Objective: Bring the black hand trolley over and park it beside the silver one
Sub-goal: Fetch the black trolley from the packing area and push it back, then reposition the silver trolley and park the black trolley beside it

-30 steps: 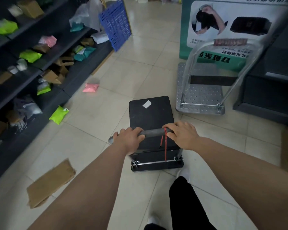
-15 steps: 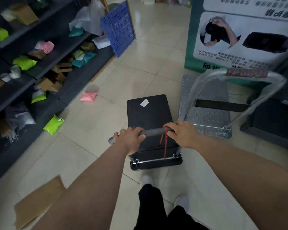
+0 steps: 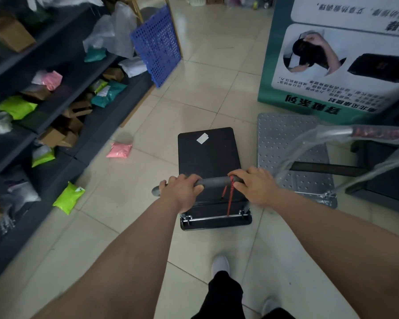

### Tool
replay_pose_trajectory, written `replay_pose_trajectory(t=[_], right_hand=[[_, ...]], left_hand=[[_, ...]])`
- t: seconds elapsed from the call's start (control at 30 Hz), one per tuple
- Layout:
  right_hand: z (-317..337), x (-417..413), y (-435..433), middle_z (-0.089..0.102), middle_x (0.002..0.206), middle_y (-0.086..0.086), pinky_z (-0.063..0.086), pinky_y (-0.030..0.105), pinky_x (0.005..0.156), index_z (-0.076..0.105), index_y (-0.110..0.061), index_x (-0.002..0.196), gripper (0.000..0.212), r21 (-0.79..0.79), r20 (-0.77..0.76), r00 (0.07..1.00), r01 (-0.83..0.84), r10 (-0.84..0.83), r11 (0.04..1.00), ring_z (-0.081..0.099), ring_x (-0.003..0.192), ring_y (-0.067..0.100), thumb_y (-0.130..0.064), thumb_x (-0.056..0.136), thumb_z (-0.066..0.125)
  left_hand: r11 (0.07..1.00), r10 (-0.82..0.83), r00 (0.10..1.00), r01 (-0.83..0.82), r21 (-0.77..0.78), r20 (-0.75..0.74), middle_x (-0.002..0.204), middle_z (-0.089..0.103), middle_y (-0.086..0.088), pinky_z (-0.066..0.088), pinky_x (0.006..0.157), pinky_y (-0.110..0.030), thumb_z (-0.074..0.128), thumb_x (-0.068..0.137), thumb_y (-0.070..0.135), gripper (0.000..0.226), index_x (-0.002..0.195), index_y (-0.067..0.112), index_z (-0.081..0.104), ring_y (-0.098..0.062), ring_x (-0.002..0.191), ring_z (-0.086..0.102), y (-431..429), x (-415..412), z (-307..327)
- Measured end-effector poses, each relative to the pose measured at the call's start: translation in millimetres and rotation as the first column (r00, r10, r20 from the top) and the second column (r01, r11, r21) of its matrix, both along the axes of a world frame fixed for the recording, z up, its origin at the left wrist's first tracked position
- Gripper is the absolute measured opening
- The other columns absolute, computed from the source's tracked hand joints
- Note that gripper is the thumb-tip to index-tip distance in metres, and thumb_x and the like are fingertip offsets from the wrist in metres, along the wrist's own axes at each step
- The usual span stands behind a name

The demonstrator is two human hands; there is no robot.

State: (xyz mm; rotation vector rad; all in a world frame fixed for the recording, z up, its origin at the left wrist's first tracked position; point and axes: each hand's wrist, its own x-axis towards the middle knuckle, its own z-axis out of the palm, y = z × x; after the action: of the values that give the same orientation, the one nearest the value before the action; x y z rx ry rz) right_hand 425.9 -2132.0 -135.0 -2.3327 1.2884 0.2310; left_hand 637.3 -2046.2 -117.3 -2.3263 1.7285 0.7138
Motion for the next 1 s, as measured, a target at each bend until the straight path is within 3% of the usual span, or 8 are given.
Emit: replay_pose_trajectory(t=[0.4,0.6,0.83,1.0], right_hand=[[2.8,33.8,-37.0,0.051,0.122,0.007,0.030,0.041,0.102,0.038,-0.040,0.134,0.039,-0.009,-0.019,0.999,0.038,-0.038,0.999,0.043,0.114,0.031,-0.044,0.095,0.035],[13.4,30.9,-44.4,0.036,0.145,0.005,0.025,0.040,0.111,0.026,-0.032,0.145,0.054,0.025,0.016,0.998,0.058,-0.058,0.998,0.032,0.132,0.029,-0.045,0.095,0.038],[45.3,-13.8,-63.0,0.037,0.146,0.009,0.021,0.039,0.112,0.031,-0.020,0.144,0.054,-0.121,0.026,0.991,0.131,-0.129,0.984,0.029,0.135,0.027,-0.041,0.095,0.041],[55.0,-91.8,-78.6,0.035,0.148,0.008,0.023,0.041,0.111,0.030,-0.022,0.143,0.054,-0.154,0.037,0.961,0.275,-0.273,0.949,0.029,0.136,0.026,-0.041,0.094,0.042]], left_hand=[[0.999,-0.043,0.999,0.043,-0.007,-0.001,0.122,0.053,-0.003,0.025,0.100,-0.051,0.029,0.096,0.048,0.034,0.124,0.037,0.044,-0.027,0.115,0.044,-45.9,34.8,0.5],[1.000,-0.007,0.998,0.009,0.028,-0.067,0.131,0.048,-0.004,0.025,0.103,-0.053,0.035,0.090,0.054,0.045,0.133,0.040,0.041,-0.028,0.122,0.038,-61.3,30.1,8.2],[0.978,-0.201,0.975,0.195,-0.073,-0.099,0.137,0.045,-0.008,0.026,0.106,-0.056,0.039,0.090,0.053,0.051,0.138,0.035,0.038,-0.033,0.128,0.034,-117.1,-32.8,37.8],[0.935,-0.352,0.930,0.345,-0.079,-0.101,0.139,0.042,-0.011,0.027,0.105,-0.054,0.038,0.092,0.052,0.051,0.139,0.032,0.037,-0.034,0.129,0.033,-160.0,-104.5,51.9]])
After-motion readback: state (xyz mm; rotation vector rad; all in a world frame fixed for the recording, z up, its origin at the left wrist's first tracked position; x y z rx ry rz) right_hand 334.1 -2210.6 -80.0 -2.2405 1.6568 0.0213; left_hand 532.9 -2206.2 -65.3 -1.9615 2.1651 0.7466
